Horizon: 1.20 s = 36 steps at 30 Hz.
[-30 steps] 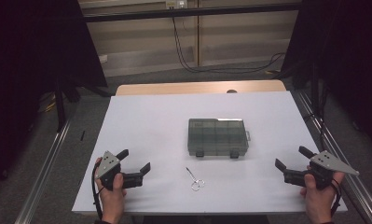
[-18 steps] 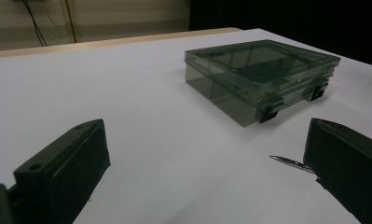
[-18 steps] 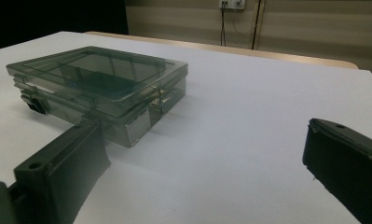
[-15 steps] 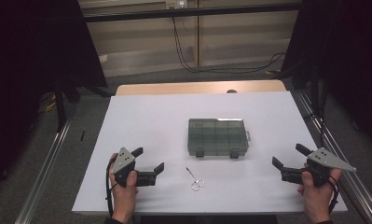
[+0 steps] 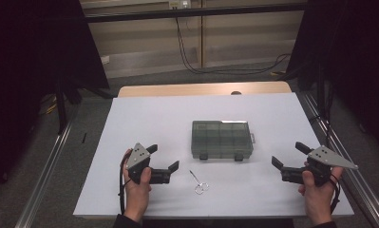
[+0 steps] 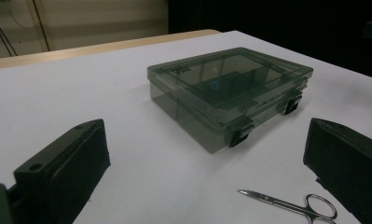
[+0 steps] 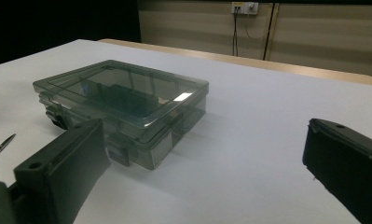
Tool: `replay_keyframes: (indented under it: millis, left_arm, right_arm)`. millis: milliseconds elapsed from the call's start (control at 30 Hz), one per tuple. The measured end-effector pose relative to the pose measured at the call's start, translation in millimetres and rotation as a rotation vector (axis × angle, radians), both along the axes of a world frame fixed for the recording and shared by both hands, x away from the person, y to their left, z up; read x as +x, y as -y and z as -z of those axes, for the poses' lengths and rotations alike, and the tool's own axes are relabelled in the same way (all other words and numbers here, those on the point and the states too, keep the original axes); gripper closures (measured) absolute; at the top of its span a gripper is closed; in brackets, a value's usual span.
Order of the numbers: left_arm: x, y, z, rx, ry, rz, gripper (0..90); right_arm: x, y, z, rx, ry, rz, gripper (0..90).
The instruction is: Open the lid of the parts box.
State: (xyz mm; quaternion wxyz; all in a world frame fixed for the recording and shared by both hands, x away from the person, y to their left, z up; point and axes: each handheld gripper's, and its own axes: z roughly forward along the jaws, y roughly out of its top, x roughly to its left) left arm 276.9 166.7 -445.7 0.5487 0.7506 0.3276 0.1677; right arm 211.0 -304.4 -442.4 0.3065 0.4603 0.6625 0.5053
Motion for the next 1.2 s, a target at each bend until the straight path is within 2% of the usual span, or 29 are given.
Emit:
replay_keyframes:
  millis: [233, 300, 333, 533, 567, 633, 867, 900, 1000, 1067, 1133, 1167, 1200]
  left_arm:
    - [5.5, 11.2, 0.4, -0.005, -0.012, 0.019, 0.0]
    - [6.7, 14.3, -0.3, 0.01, -0.012, 0.024, 0.0]
    - [7.4, 16.5, 0.0, -0.004, -0.012, 0.03, 0.0]
    - [9.8, 26.2, -2.7, 0.004, -0.016, 0.046, 0.0]
    - [10.6, 28.0, -2.7, -0.008, -0.018, 0.051, 0.0]
    - [12.5, 30.1, -3.9, 0.006, -0.02, 0.051, 0.0]
    - [17.6, 40.5, -7.3, -0.01, -0.016, 0.063, 0.0]
    - [17.1, 42.6, -8.2, -0.005, -0.019, 0.056, 0.4]
    - [16.2, 47.8, -9.7, -0.007, -0.017, 0.051, 1.1]
    - [16.8, 49.1, -9.6, -0.025, -0.025, 0.058, 1.8]
    - [19.1, 48.0, -8.7, -0.054, -0.043, 0.088, 3.3]
    - [18.6, 48.9, -8.4, -0.07, -0.056, 0.071, 5.9]
    - [18.9, 49.1, -8.2, -0.066, -0.059, 0.064, 5.9]
  right_arm:
    - [6.4, -10.1, -4.0, -0.006, -0.006, -0.024, 0.0]
    - [8.7, -13.2, -5.8, -0.006, -0.005, -0.026, 0.0]
    - [9.7, -14.0, -7.1, -0.009, -0.005, -0.03, 0.0]
    - [16.2, -18.6, -14.4, 0.017, 0.003, -0.031, 0.0]
    - [19.6, -20.7, -16.5, 0.018, 0.006, -0.033, 0.0]
    - [22.7, -22.4, -18.2, 0.024, 0.008, -0.038, 0.0]
    - [30.6, -25.3, -19.8, 0.037, 0.004, -0.046, 0.0]
    - [31.9, -26.0, -19.9, 0.046, -0.01, -0.061, 1.9]
    - [33.9, -29.2, -20.2, 0.043, -0.018, -0.074, 5.5]
    - [34.9, -30.7, -20.2, 0.058, -0.021, -0.086, 9.9]
    - [36.3, -32.2, -19.5, 0.054, -0.02, -0.107, 12.8]
    - [37.2, -33.2, -18.9, 0.051, -0.029, -0.115, 15.7]
    - [37.2, -33.2, -18.9, 0.051, -0.029, -0.115, 15.7]
